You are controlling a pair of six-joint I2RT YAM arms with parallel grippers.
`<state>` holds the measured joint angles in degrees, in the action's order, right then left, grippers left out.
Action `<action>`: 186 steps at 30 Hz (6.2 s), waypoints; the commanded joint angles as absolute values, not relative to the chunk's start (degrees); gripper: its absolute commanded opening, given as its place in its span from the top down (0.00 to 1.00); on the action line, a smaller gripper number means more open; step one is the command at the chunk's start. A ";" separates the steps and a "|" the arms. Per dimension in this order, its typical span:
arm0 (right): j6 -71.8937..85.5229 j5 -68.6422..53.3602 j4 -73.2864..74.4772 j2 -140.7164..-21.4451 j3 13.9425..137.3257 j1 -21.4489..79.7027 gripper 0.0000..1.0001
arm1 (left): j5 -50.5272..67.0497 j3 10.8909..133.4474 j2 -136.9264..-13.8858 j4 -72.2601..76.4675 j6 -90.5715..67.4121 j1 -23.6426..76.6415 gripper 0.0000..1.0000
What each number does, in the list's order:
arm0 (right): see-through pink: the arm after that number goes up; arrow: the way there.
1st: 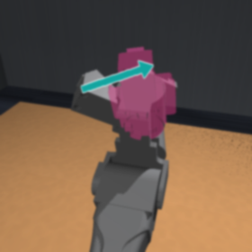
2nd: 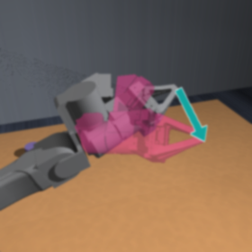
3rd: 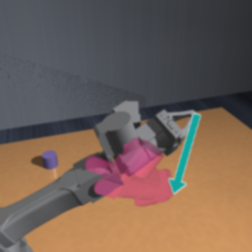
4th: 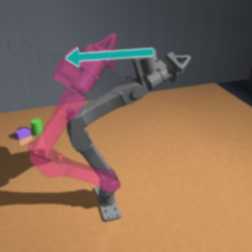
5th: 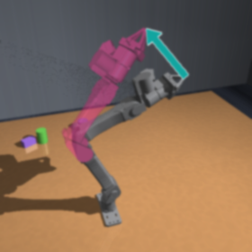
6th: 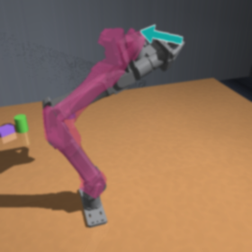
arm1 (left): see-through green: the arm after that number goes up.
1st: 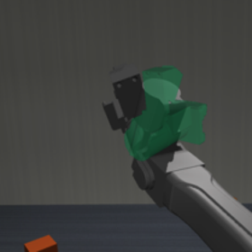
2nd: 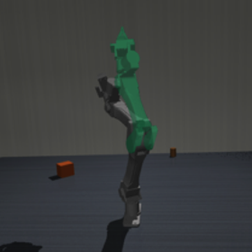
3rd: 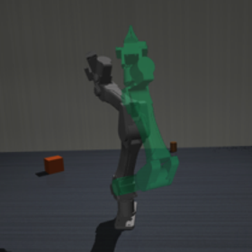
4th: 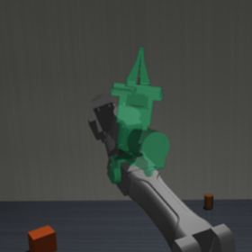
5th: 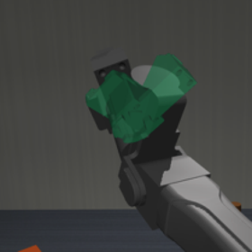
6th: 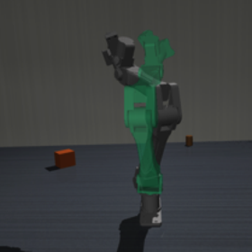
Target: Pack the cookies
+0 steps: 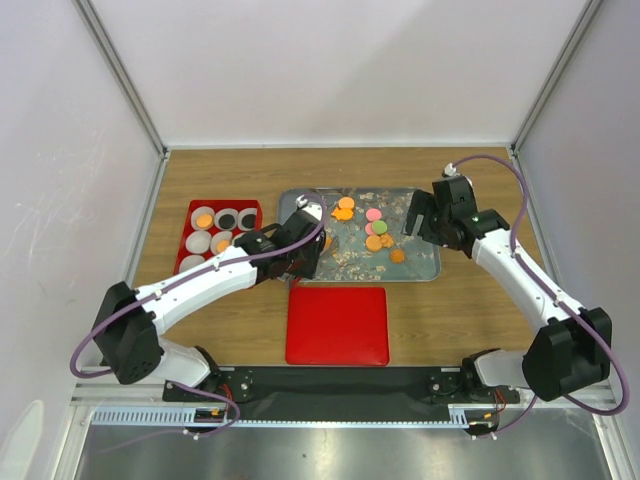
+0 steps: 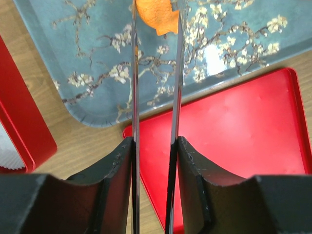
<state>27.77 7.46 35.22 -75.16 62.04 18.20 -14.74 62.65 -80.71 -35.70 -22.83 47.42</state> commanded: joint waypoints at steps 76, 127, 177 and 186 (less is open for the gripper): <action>28.65 -9.14 40.25 -77.34 66.36 17.49 0.06 | -21.09 62.84 -69.78 -49.92 -31.99 3.25 0.56; 30.58 -2.99 47.28 -65.83 66.80 15.12 0.06 | -15.21 88.24 -99.40 -42.01 -36.48 56.16 0.43; 30.59 -2.81 47.99 -64.95 67.50 14.41 0.05 | -18.29 100.37 -110.57 -53.00 -28.47 57.83 0.56; 30.67 -2.99 47.46 -65.39 67.24 14.41 0.06 | -16.44 97.47 -103.54 -51.50 -30.15 54.67 0.57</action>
<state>31.29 -2.46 48.34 -66.11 66.57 14.72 -16.97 97.30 -109.86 -52.86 -29.02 55.86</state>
